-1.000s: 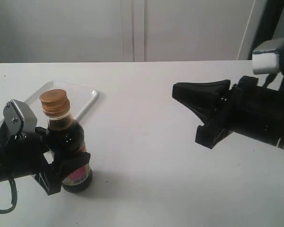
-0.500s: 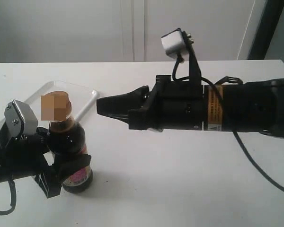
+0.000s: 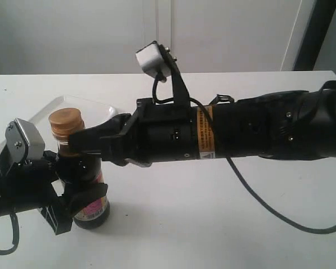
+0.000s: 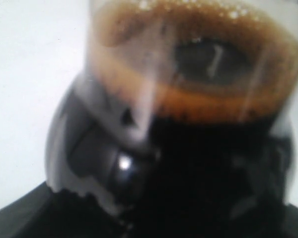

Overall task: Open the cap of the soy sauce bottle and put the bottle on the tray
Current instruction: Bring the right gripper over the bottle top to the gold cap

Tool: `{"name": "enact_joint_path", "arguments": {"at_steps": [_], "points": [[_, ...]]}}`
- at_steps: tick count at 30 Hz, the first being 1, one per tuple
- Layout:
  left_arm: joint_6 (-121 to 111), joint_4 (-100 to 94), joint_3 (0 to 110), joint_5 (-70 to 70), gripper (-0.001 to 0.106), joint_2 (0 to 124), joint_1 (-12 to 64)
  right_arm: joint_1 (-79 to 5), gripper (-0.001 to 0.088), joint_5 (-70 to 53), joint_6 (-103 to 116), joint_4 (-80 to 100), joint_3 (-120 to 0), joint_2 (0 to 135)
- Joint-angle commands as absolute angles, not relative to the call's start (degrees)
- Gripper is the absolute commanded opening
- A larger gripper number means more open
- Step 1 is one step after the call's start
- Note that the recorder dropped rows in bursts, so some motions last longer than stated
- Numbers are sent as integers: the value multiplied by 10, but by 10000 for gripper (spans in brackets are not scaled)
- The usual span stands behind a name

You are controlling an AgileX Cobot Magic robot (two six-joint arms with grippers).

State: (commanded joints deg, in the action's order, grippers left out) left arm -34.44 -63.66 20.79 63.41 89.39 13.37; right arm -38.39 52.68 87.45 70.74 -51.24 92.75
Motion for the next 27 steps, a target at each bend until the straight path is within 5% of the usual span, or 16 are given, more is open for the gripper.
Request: {"name": "enact_joint_path", "arguments": {"at_steps": [27], "points": [[-344,-639,208,634,0,894,134,-406,0,501,902,713,-556,955]]}}
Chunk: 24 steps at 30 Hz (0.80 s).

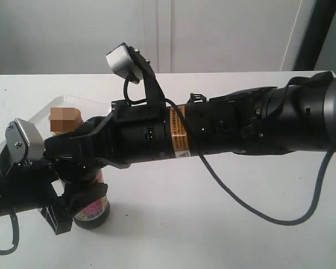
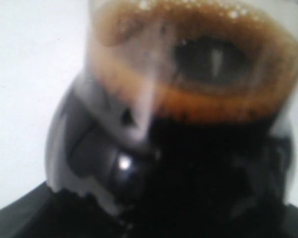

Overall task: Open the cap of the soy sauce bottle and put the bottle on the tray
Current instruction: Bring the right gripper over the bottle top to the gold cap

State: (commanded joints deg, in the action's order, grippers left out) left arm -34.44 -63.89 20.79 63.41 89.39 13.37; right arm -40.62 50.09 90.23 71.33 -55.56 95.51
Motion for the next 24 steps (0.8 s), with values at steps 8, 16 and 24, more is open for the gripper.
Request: {"name": "enact_joint_path", "arguments": {"at_steps": [8,16,24], "points": [[-344,-639,208,634,0,894,134,-406,0,468,902,713,-556,955],[-343,-640,208,634,0,894,134,-406,0,442,902,709,-573,956],[-343,-648,208,634,0,894,134,-406,0,444,902,704,-575,979]]}}
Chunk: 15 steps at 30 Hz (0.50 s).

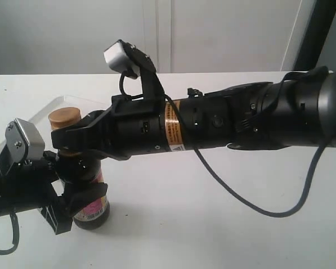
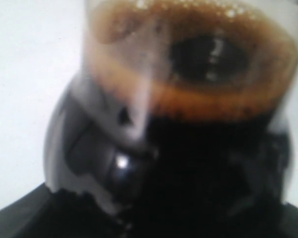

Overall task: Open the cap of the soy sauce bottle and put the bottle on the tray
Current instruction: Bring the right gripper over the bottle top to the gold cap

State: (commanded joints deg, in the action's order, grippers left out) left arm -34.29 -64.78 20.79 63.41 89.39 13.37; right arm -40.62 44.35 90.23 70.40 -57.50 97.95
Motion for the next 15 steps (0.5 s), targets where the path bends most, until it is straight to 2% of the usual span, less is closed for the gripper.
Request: {"name": "enact_joint_path", "arguments": {"at_steps": [15], "points": [[-343,-652,208,634,0,894,134,-405,0,459,912,704,-595,989]]}}
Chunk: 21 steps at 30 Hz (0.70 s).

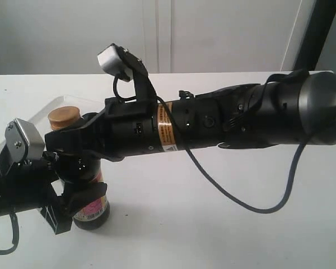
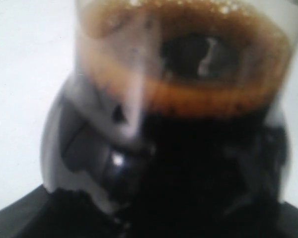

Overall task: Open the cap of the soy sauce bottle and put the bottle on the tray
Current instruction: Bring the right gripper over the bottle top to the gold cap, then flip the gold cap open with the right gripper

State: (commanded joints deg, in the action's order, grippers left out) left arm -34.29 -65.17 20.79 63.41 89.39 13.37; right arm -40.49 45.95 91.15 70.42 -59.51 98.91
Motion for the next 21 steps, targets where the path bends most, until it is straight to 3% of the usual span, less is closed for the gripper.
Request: {"name": "enact_joint_path", "arguments": {"at_steps": [21], "points": [[-343,-662,208,634,0,894,134,-400,0,395,916,705,-667,977]]}}
